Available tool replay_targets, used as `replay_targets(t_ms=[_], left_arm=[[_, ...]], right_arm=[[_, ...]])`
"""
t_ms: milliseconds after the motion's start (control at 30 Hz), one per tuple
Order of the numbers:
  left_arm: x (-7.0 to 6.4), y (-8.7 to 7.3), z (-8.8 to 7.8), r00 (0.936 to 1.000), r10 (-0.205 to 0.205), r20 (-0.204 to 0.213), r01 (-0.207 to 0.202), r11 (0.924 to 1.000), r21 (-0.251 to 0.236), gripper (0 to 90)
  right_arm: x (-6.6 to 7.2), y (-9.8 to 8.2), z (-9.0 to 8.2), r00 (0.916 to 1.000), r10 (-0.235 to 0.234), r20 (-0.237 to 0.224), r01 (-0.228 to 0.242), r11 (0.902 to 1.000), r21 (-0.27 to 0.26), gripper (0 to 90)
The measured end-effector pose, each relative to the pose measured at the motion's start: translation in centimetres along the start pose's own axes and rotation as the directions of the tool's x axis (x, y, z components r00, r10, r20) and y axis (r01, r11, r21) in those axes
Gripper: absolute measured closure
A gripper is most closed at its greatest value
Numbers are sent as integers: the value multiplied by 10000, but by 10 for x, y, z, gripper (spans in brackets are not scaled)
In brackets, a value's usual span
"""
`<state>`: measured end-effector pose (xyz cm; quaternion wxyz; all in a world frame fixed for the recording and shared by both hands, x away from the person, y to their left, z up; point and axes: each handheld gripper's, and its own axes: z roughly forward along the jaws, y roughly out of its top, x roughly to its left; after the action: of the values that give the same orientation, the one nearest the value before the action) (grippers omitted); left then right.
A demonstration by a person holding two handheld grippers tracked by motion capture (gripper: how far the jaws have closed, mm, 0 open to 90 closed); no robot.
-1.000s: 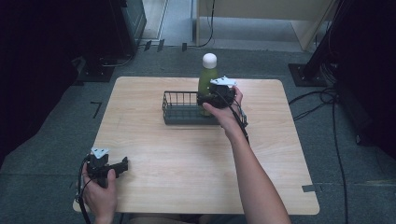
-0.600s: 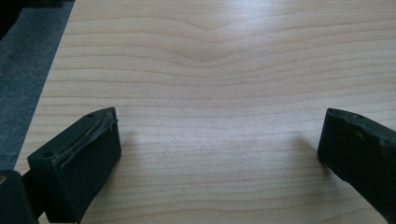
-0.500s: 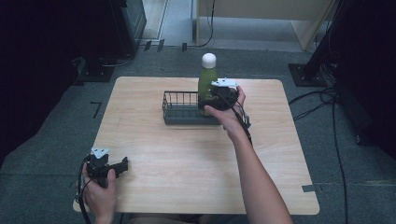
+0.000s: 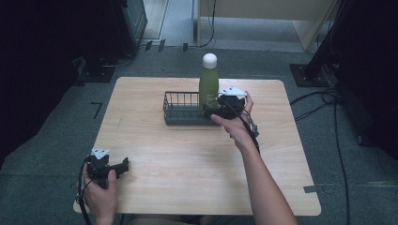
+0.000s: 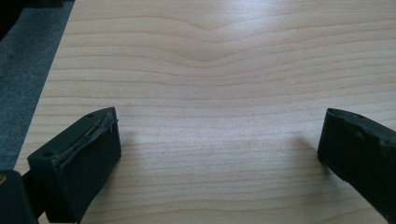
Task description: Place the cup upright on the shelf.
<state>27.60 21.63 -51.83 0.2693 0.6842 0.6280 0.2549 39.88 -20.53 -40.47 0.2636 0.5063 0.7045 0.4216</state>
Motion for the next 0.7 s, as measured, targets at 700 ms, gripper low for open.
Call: replay_targets(t_ms=[700], left_arm=[[0,0,0,10000,1,-5,-1,10000,0,0]], right_arm=[[-26,-32,-37,9986,447,291,-447,9990,-2,0]])
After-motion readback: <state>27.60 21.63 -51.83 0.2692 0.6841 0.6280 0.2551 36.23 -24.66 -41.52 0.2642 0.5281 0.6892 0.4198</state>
